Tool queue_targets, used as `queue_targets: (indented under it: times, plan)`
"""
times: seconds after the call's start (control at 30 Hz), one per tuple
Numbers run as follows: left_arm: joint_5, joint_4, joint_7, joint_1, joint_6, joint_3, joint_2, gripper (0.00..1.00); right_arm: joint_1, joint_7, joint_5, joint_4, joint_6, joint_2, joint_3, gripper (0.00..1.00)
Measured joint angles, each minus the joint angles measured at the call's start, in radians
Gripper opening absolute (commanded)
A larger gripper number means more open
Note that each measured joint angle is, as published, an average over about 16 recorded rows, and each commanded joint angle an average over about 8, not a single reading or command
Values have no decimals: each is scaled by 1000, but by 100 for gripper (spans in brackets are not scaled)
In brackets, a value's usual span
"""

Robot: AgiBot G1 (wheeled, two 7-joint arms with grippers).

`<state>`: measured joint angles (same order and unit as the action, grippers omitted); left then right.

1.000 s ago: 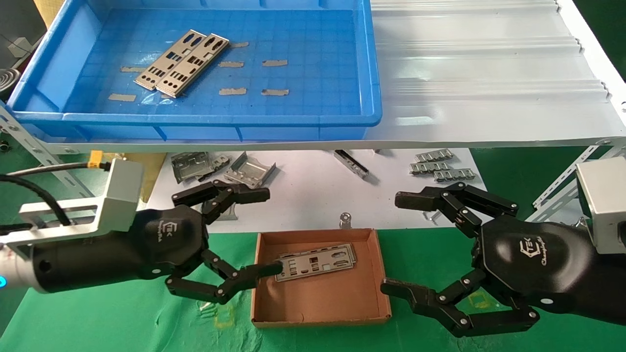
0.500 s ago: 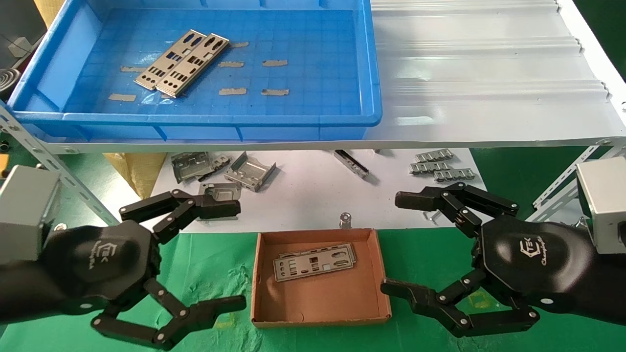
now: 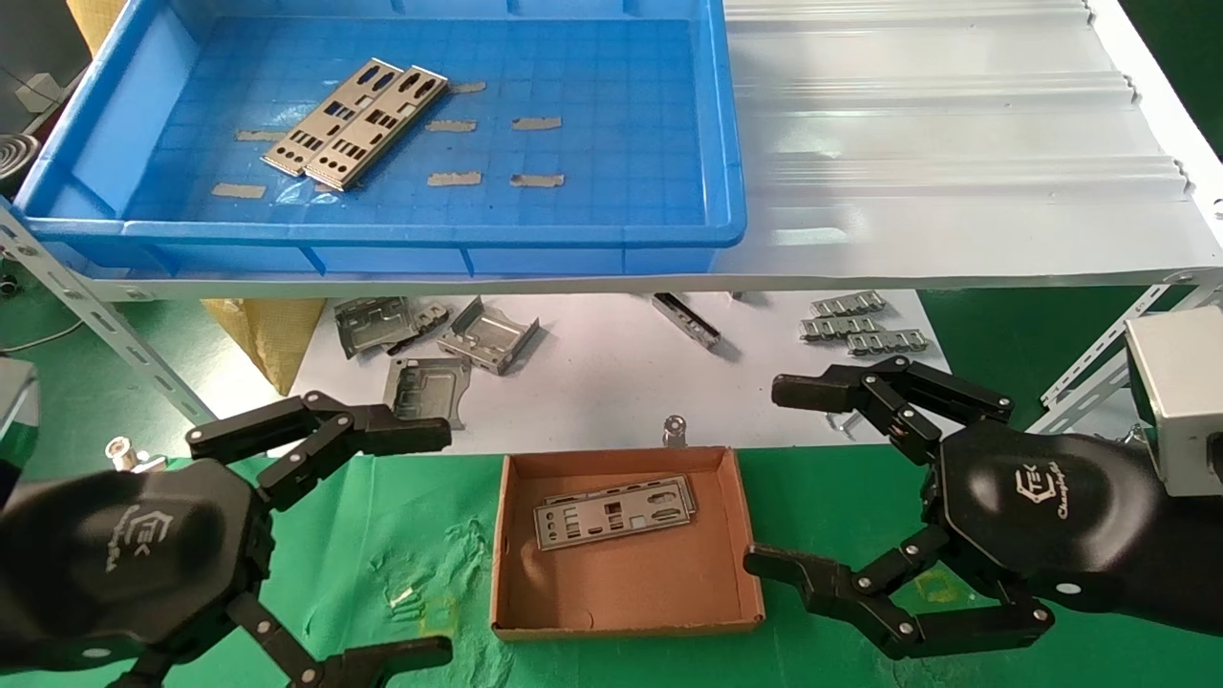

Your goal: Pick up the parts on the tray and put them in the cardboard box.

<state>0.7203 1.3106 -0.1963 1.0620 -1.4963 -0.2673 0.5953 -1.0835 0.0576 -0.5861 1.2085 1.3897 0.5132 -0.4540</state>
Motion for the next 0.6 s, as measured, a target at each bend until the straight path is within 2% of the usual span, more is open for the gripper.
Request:
queue_targets:
  times: [0.6]
  plan:
    - [8, -22, 8, 10, 1, -10, 13, 100, 0, 0, 0, 0, 0, 0, 0, 100]
